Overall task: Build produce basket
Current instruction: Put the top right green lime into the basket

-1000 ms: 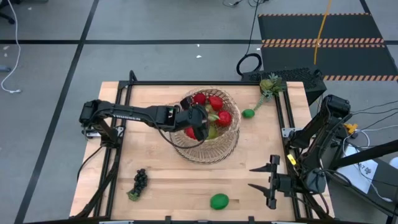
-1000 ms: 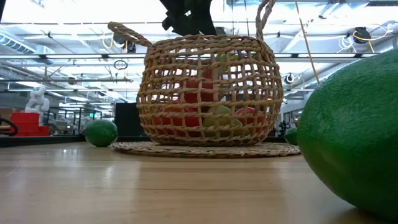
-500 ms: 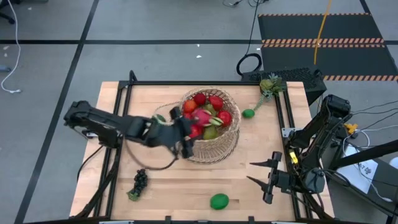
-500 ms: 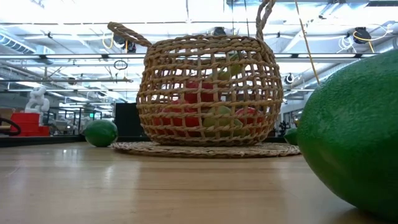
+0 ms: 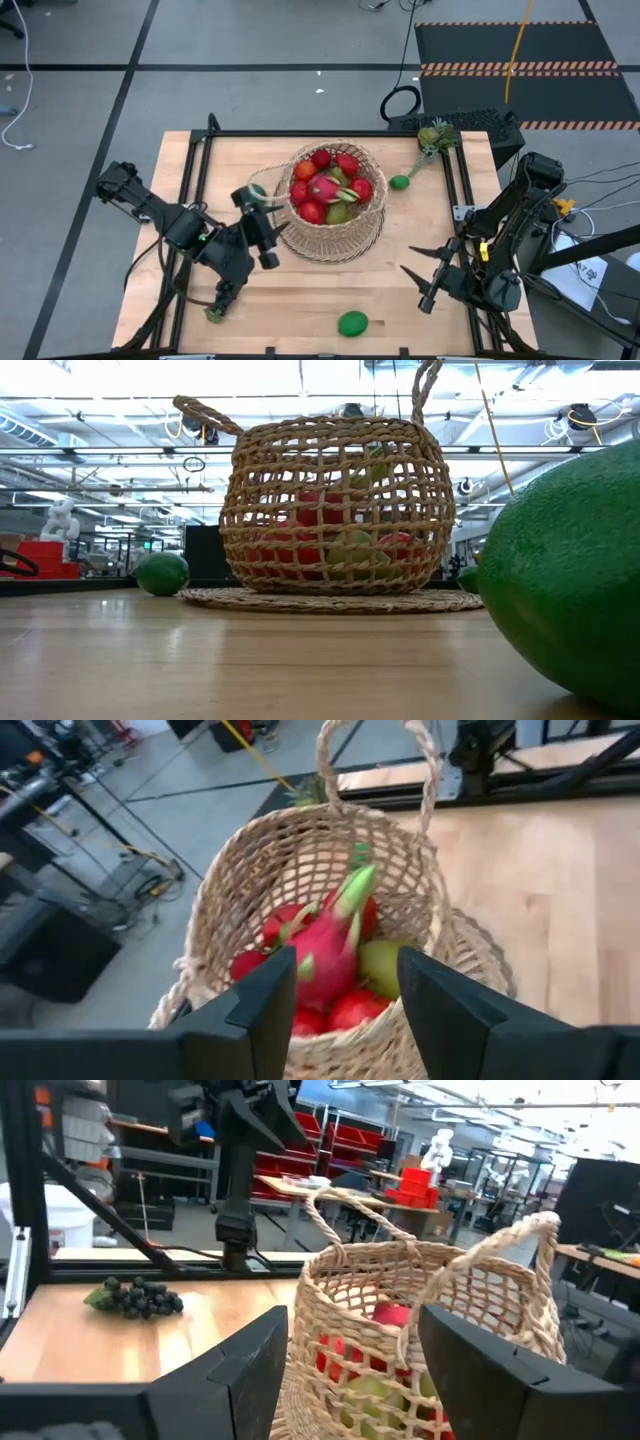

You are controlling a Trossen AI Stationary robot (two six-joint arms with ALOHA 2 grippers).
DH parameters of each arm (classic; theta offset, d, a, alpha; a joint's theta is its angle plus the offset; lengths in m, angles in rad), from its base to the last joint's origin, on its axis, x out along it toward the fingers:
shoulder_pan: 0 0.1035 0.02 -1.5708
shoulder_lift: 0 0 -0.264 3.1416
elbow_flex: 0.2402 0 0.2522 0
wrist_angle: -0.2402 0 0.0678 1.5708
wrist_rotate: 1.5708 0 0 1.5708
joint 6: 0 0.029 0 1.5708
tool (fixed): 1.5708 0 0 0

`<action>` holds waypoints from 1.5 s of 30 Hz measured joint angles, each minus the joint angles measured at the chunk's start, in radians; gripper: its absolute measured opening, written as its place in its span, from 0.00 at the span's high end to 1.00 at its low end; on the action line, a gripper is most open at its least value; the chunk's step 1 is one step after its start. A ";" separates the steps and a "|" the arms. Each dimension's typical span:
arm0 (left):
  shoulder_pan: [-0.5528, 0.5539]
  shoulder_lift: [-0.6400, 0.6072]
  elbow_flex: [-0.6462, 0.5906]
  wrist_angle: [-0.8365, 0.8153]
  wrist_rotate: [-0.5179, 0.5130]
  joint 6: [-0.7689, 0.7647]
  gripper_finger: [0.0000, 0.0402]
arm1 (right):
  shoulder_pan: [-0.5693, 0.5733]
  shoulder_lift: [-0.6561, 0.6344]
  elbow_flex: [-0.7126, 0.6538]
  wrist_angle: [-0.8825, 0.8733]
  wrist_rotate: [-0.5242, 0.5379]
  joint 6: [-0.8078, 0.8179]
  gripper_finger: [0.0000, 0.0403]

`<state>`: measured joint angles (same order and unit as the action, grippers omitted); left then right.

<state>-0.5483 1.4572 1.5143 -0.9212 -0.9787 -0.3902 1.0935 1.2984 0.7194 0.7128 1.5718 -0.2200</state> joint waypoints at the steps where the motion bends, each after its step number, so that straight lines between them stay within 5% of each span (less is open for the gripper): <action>1: -0.009 0.000 0.000 -0.024 -0.014 -0.017 0.58 | 0.000 0.000 -0.002 0.000 -0.001 -0.005 0.46; 9: -0.048 -0.072 -0.150 -0.150 -0.136 -0.189 0.65 | -0.053 -0.001 -0.107 0.029 -0.001 0.040 0.46; 16: -0.041 -0.288 -0.411 0.013 0.006 -0.245 0.70 | -0.124 -0.117 -0.263 0.178 -0.004 0.015 0.46; 25: -0.020 -0.508 -0.634 0.298 0.155 -0.080 0.72 | -0.225 -0.438 -0.471 0.403 -0.052 -0.243 0.46; 35: -0.001 -0.506 -0.654 0.362 0.192 -0.062 0.72 | -0.330 -0.726 -0.492 0.502 -0.060 -0.634 0.46; 45: -0.001 -0.460 -0.654 0.494 0.195 0.107 0.72 | -0.407 -0.713 -0.488 0.391 -0.342 -0.333 0.46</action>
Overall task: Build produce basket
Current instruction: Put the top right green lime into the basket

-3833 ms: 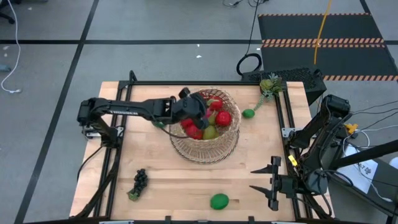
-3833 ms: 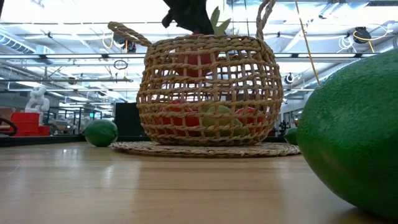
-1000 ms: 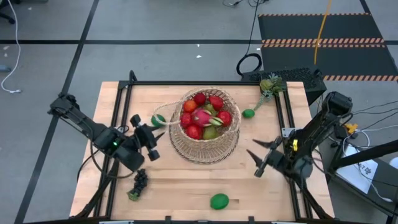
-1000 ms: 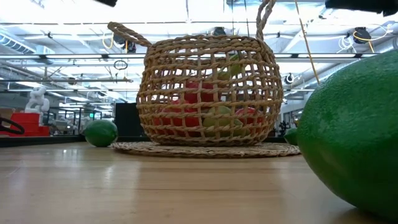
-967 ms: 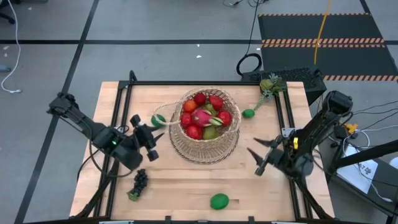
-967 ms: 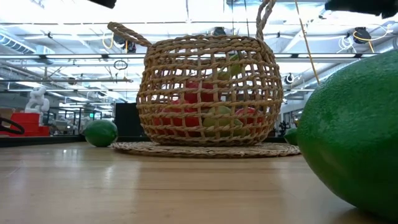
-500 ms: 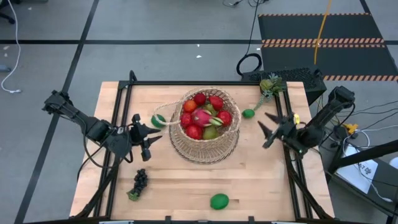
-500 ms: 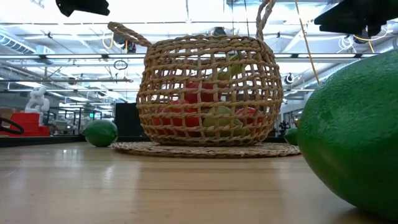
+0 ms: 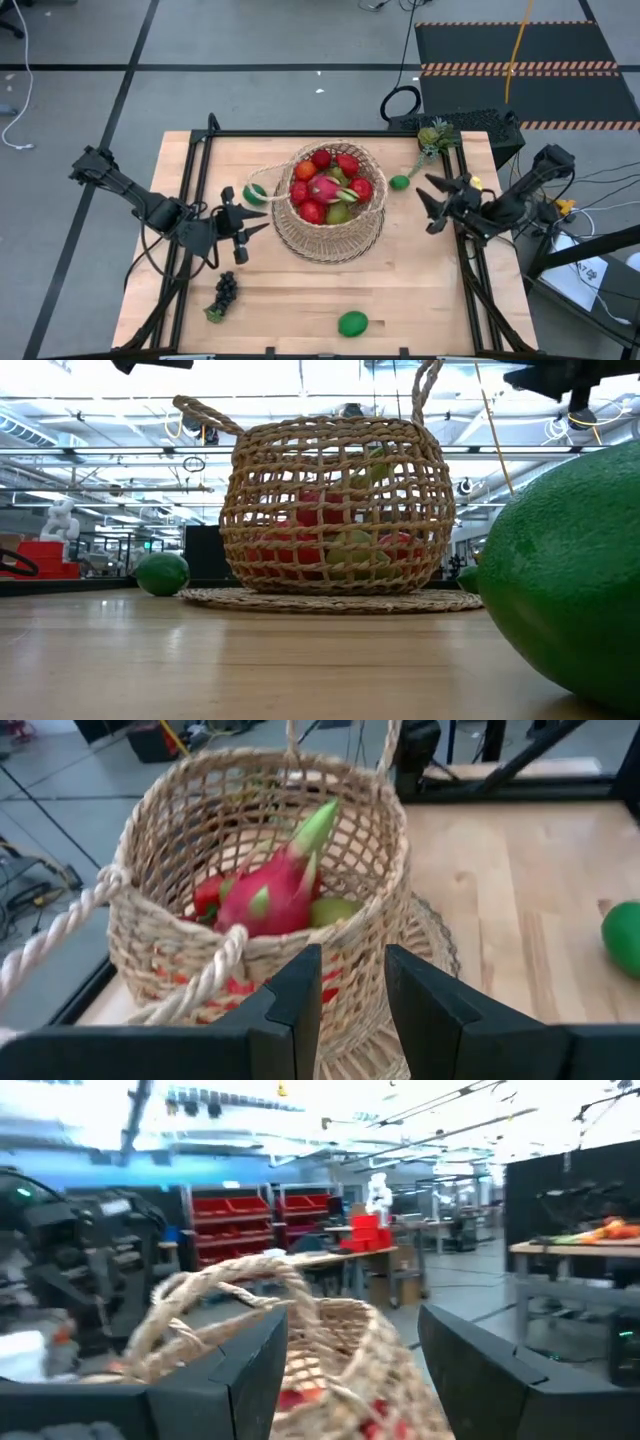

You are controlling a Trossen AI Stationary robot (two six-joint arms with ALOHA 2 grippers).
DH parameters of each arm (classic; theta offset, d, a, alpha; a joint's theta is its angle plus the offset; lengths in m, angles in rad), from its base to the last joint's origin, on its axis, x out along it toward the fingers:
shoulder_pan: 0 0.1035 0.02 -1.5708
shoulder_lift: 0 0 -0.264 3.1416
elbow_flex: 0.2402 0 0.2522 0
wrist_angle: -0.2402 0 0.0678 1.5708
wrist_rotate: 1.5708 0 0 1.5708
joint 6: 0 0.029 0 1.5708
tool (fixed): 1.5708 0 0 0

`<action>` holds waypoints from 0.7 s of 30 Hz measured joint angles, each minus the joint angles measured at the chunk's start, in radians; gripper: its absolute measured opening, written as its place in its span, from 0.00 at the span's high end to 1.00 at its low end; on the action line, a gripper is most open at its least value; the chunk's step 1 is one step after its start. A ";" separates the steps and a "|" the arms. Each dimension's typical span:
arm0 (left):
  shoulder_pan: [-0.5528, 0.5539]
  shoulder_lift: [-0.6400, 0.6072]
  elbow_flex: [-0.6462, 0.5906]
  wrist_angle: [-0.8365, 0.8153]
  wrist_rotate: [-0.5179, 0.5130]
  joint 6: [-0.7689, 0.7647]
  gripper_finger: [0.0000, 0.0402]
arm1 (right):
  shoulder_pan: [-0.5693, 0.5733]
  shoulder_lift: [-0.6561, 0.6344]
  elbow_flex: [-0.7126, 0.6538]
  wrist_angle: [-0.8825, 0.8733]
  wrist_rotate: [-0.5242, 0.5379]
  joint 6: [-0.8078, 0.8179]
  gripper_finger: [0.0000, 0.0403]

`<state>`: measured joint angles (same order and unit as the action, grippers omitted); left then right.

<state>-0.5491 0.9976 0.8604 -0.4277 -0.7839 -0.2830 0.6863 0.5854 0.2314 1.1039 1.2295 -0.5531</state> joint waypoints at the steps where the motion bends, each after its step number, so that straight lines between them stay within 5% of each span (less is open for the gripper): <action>1: 0.000 -0.001 0.000 0.011 0.000 0.004 0.72 | -0.017 0.010 0.000 -0.038 -0.031 0.069 0.46; 4: 0.001 -0.001 0.000 0.020 0.000 0.017 0.72 | -0.070 0.061 0.001 -0.170 -0.092 0.247 0.46; 6: 0.001 -0.001 0.000 0.019 0.000 0.016 0.72 | -0.099 0.092 0.000 -0.258 -0.033 0.296 0.46; 14: 0.001 -0.001 0.000 0.013 0.001 0.000 0.72 | -0.250 0.102 0.025 -0.483 -0.040 0.281 0.46; 21: 0.000 -0.001 0.000 0.011 0.001 0.002 0.72 | -0.446 0.122 0.066 -0.636 -0.250 0.434 0.49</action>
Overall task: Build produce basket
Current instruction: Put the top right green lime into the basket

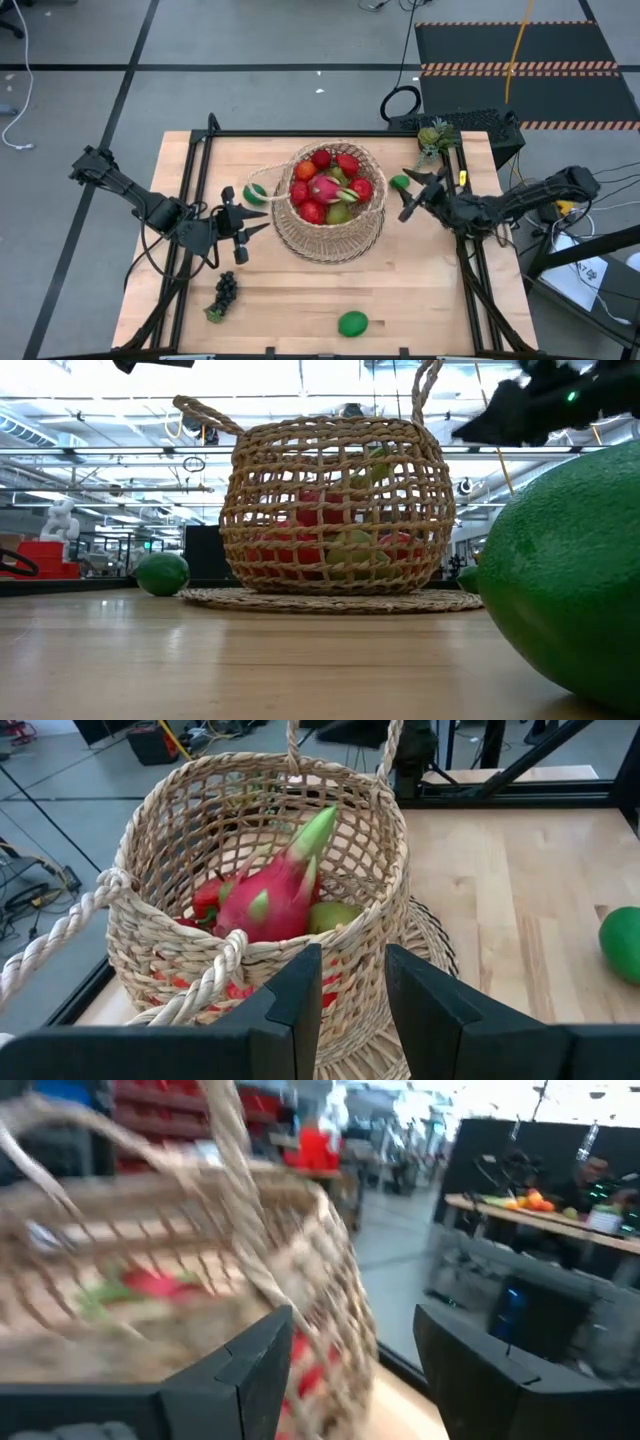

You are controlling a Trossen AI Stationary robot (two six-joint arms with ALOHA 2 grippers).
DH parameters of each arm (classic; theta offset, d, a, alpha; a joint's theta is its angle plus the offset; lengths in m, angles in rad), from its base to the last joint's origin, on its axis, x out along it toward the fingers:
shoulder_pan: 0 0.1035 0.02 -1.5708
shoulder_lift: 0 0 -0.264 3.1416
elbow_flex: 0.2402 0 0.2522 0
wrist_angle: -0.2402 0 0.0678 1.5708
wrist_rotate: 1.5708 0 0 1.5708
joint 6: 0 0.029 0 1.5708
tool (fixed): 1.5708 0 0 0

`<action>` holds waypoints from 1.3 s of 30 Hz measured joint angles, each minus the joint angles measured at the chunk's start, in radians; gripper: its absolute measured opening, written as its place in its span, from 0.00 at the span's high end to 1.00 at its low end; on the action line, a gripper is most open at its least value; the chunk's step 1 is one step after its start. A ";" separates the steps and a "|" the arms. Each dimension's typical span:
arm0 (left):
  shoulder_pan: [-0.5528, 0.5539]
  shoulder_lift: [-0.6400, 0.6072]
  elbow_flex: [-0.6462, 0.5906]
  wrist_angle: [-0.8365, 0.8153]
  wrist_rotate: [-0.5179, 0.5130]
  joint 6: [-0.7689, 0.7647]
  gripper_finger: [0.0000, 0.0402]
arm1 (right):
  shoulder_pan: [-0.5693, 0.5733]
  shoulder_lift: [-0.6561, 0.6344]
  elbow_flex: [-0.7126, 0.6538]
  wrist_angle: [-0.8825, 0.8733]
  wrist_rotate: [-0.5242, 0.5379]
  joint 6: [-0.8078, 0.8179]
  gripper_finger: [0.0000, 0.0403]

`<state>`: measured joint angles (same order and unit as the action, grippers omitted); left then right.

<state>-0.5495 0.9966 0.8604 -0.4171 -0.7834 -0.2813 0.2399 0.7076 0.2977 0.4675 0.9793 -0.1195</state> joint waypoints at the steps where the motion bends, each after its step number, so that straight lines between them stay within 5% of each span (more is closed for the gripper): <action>1: 0.000 0.000 0.000 0.000 0.000 0.000 0.72 | -0.032 0.002 0.003 -0.042 -0.017 0.009 0.49; 4: -0.001 0.000 0.000 -0.001 0.007 -0.001 0.72 | -0.138 -0.007 0.019 -0.205 -0.089 0.048 0.50; 13: -0.001 0.000 0.000 -0.006 0.056 -0.002 0.72 | -0.486 -0.002 0.055 -0.567 -0.534 0.118 0.49; 25: -0.001 0.000 0.000 -0.006 0.060 -0.001 0.72 | -0.655 0.145 0.055 -0.643 -0.724 -0.041 0.30; 39: -0.001 0.000 0.000 -0.006 0.060 0.008 0.72 | -0.791 0.338 0.054 -0.530 -0.852 -0.209 0.28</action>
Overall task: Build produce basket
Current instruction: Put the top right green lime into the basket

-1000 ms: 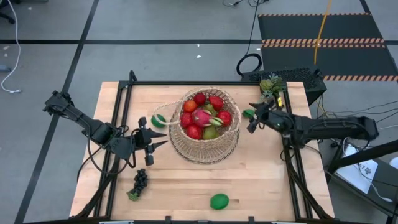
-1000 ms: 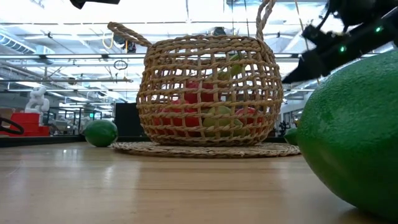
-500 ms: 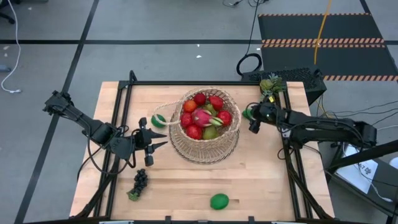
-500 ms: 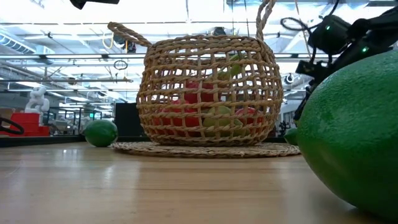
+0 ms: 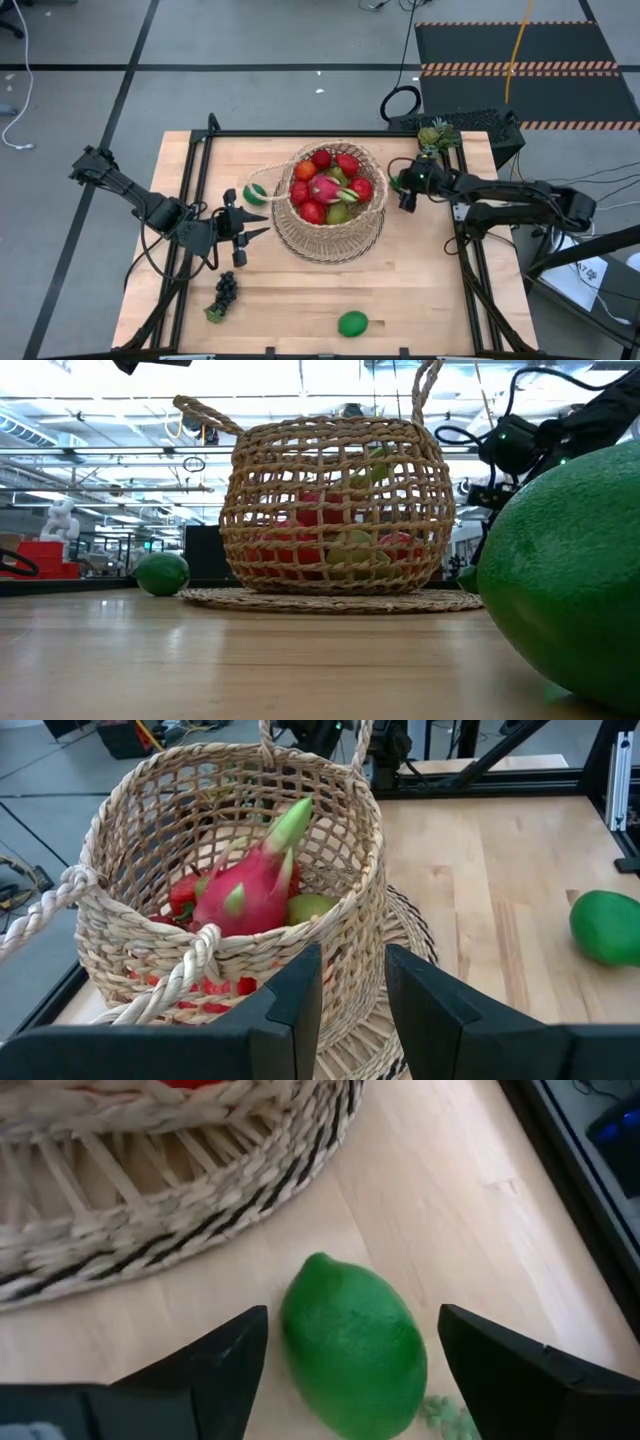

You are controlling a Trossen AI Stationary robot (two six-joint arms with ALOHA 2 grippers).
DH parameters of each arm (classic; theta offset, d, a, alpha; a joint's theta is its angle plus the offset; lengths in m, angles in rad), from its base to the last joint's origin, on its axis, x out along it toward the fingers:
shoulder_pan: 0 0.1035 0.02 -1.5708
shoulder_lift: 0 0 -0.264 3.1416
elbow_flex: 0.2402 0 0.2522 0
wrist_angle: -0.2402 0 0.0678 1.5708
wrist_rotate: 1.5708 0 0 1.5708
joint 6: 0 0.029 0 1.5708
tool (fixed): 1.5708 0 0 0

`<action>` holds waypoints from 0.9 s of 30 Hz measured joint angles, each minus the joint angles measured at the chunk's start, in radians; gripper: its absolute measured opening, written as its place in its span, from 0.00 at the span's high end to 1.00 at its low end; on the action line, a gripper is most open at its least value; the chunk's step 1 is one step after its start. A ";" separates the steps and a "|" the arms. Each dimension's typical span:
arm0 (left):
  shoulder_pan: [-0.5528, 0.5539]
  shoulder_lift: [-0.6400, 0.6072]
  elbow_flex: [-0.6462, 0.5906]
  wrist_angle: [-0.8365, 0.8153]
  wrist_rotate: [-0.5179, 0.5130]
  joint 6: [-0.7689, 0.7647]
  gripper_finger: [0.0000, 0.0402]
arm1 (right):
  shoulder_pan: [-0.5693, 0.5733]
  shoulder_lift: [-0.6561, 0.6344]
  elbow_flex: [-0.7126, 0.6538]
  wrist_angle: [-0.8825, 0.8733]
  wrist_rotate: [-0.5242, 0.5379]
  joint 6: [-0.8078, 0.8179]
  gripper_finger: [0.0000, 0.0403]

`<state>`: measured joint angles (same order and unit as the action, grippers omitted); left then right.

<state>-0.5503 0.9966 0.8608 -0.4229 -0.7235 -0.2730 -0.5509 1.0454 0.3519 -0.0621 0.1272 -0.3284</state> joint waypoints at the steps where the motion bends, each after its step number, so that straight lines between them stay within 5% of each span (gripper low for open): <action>1: 0.000 0.000 0.000 0.000 0.000 0.000 0.72 | -0.004 0.011 0.000 0.014 0.000 0.000 0.27; 14: 0.000 0.000 0.000 0.000 0.000 0.006 0.72 | -0.051 0.141 0.000 0.063 -0.052 0.002 0.30; 27: 0.000 0.000 0.000 0.000 0.000 0.007 0.72 | -0.049 0.088 0.000 0.065 -0.051 0.171 0.43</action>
<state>-0.5506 0.9966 0.8608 -0.4228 -0.7231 -0.2657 -0.5999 1.1337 0.3515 0.0029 0.0765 -0.1570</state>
